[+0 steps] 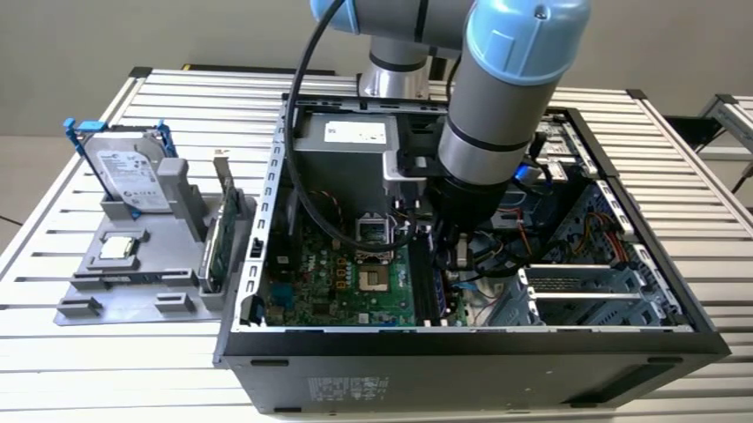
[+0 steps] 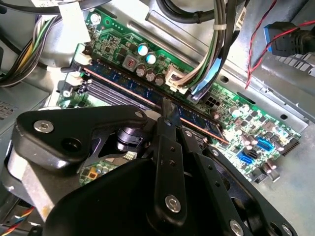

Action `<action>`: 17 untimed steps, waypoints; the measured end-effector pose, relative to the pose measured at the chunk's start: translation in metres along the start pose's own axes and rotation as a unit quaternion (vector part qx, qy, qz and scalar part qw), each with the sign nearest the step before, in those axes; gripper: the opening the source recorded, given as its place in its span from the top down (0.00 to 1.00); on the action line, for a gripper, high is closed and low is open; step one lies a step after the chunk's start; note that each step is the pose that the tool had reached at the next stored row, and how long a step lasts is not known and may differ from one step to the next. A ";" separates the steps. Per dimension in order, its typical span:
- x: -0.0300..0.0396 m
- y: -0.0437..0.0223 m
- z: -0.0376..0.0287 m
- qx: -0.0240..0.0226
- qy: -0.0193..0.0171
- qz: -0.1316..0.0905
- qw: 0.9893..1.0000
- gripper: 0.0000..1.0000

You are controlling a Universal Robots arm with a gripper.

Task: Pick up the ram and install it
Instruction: 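Press down the ram until it locks into place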

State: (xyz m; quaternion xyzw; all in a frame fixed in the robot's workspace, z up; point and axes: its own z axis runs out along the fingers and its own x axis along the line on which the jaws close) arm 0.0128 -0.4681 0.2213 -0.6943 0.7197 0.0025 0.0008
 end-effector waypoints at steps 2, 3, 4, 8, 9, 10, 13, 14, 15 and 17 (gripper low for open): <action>-0.0001 0.0000 0.0009 0.000 0.000 0.000 1.000 1.00; 0.0000 0.0000 0.0012 0.000 0.000 0.000 1.000 1.00; 0.0000 0.0000 0.0014 0.000 0.000 0.000 1.000 1.00; 0.0000 0.0000 0.0018 0.000 0.000 0.000 1.000 1.00; 0.0000 0.0000 0.0019 0.000 0.000 0.000 1.000 1.00; 0.0000 0.0000 0.0019 0.000 0.000 0.000 1.000 1.00; 0.0000 0.0000 0.0019 0.000 0.000 0.000 1.000 1.00; 0.0000 0.0000 0.0018 0.000 0.000 0.000 1.000 1.00; -0.0001 0.0000 0.0015 0.000 0.000 0.000 1.000 1.00; -0.0002 0.0000 -0.0006 0.000 -0.001 0.000 1.000 1.00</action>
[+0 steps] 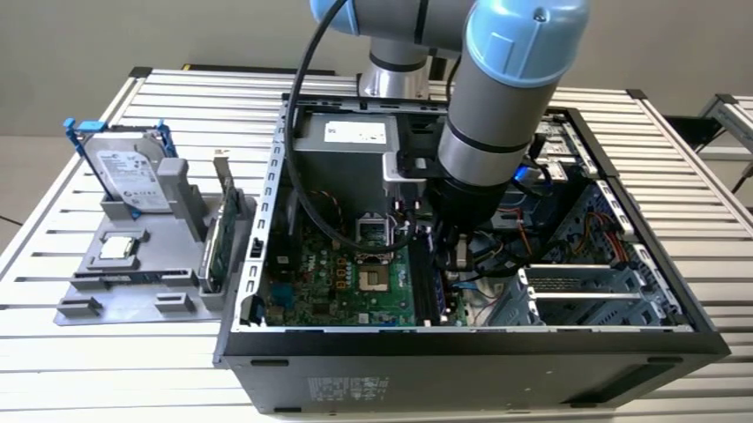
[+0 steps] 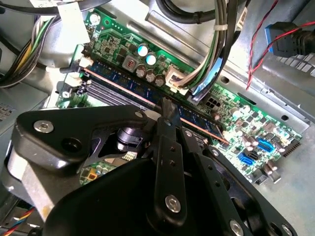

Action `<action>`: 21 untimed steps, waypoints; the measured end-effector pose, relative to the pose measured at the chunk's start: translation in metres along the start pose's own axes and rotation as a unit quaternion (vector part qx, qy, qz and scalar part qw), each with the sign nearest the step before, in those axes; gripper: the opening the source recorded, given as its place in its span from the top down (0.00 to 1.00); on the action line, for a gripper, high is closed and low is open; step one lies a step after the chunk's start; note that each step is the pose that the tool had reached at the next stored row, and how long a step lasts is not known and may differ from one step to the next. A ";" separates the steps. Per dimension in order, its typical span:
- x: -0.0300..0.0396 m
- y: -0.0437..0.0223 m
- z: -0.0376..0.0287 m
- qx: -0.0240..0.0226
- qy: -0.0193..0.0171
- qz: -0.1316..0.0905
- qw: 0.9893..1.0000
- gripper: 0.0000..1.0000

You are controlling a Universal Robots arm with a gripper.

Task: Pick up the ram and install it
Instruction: 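Press down the ram until it locks into place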

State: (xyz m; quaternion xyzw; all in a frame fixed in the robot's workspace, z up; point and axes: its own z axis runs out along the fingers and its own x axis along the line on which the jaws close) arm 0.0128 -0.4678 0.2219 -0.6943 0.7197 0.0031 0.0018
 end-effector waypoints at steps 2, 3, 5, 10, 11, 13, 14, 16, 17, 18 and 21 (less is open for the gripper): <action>0.0000 0.0000 -0.0051 0.000 0.001 0.000 1.000 1.00; 0.0001 0.0001 -0.0080 0.000 0.001 0.000 1.000 1.00; 0.0001 0.0000 -0.0141 0.000 0.001 0.000 1.000 1.00; 0.0000 0.0001 -0.0308 0.000 0.001 0.000 1.000 1.00; 0.0000 0.0001 -0.0337 0.000 0.001 0.000 1.000 1.00; -0.0001 0.0001 -0.0388 0.000 0.001 0.000 1.000 1.00; -0.0001 0.0001 -0.0409 0.000 0.001 0.000 1.000 1.00; -0.0001 0.0001 -0.0445 0.000 0.001 0.000 1.000 1.00; -0.0001 0.0001 -0.0459 0.000 0.001 0.000 1.000 1.00; -0.0001 0.0001 -0.0474 0.000 0.001 0.000 1.000 1.00; -0.0002 0.0001 -0.0518 0.000 0.001 0.000 1.000 1.00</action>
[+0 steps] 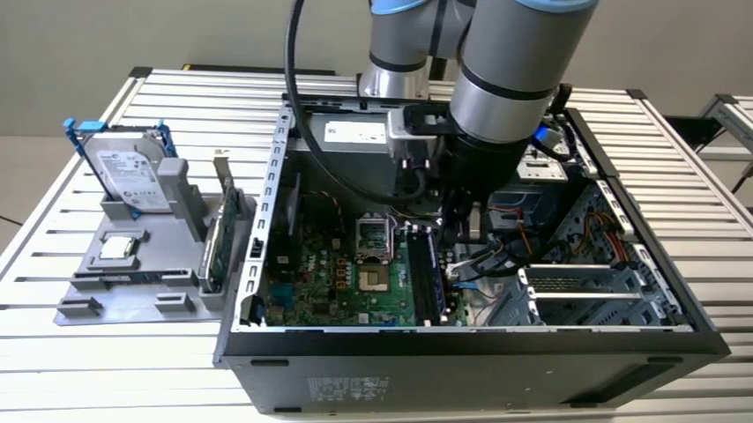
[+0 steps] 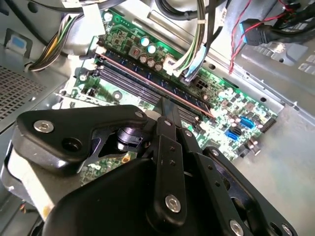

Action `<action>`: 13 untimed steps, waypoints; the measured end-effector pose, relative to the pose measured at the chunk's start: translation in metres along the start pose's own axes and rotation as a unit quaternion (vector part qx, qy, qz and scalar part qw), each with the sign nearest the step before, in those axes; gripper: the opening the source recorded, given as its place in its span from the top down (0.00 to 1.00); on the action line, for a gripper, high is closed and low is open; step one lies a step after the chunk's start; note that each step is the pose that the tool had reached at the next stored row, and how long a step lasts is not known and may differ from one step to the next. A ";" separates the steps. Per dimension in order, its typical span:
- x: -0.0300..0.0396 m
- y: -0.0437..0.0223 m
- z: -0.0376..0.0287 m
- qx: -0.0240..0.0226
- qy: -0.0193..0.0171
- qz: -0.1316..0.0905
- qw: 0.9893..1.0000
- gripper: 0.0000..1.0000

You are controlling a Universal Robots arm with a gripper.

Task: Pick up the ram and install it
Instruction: 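Press down the ram until it locks into place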

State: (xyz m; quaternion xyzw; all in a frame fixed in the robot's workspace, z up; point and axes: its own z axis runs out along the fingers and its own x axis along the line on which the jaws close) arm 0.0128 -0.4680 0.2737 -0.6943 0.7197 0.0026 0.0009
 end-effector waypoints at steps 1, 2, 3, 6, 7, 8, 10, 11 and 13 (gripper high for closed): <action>0.0000 0.0000 -0.0014 0.000 0.000 0.000 1.000 1.00; 0.0000 0.0000 -0.0027 0.000 0.000 0.000 1.000 1.00; 0.0000 0.0000 -0.0042 0.000 0.000 0.000 1.000 1.00; 0.0000 0.0000 -0.0079 0.000 0.000 0.000 1.000 1.00; -0.0001 0.0000 -0.0093 0.000 0.000 0.000 1.000 1.00; -0.0001 0.0000 -0.0107 0.000 0.000 0.000 1.000 1.00; -0.0001 0.0000 -0.0134 0.000 0.000 0.000 1.000 1.00; -0.0001 0.0000 -0.0148 0.000 0.000 0.000 1.000 1.00; -0.0001 0.0001 -0.0167 0.000 0.000 0.000 1.000 1.00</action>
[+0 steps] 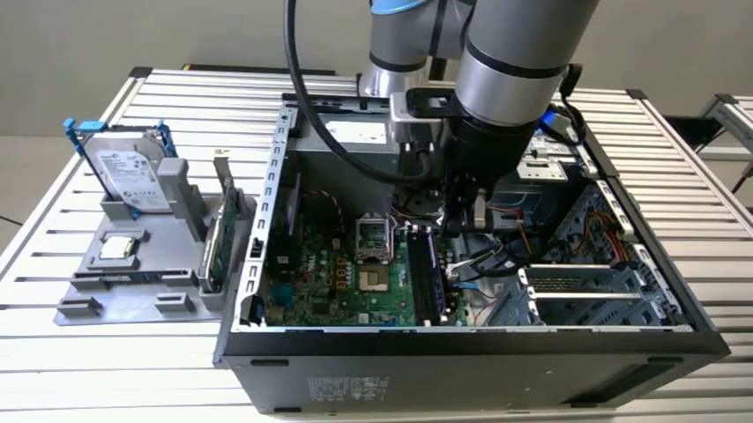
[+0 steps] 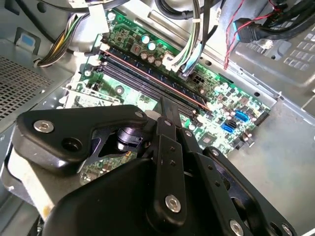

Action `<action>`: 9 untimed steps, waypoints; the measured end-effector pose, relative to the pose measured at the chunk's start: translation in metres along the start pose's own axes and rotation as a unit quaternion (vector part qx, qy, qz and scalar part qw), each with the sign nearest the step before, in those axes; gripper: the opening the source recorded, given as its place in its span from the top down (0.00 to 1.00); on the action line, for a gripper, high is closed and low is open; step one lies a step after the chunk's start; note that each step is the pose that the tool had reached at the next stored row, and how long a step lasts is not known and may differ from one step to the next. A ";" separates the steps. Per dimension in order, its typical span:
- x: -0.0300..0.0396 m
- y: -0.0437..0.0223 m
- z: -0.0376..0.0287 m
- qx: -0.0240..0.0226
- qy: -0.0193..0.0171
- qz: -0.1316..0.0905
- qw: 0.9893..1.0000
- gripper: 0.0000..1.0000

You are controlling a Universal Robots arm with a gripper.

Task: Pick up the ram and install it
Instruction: 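Press down the ram until it locks into place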

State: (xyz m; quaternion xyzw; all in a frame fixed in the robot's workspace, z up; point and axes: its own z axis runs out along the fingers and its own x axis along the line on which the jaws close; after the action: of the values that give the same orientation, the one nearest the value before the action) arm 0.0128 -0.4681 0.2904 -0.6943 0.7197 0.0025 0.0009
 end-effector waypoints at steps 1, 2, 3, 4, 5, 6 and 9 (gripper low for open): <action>0.0000 0.0000 -0.0008 0.000 0.000 0.000 1.000 1.00; 0.0000 0.0000 -0.0015 0.000 0.000 0.000 1.000 1.00; 0.0000 0.0000 -0.0021 0.000 0.000 0.000 1.000 1.00; 0.0000 0.0000 -0.0027 0.000 0.000 0.000 1.000 1.00; 0.0000 0.0000 -0.0031 0.000 0.000 0.000 1.000 1.00; -0.0001 0.0000 -0.0031 0.000 0.000 0.000 1.000 1.00; 0.0000 0.0000 -0.0033 0.000 0.000 0.000 1.000 1.00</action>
State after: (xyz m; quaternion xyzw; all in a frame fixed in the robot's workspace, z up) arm 0.0128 -0.4680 0.2938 -0.6943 0.7197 0.0026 0.0009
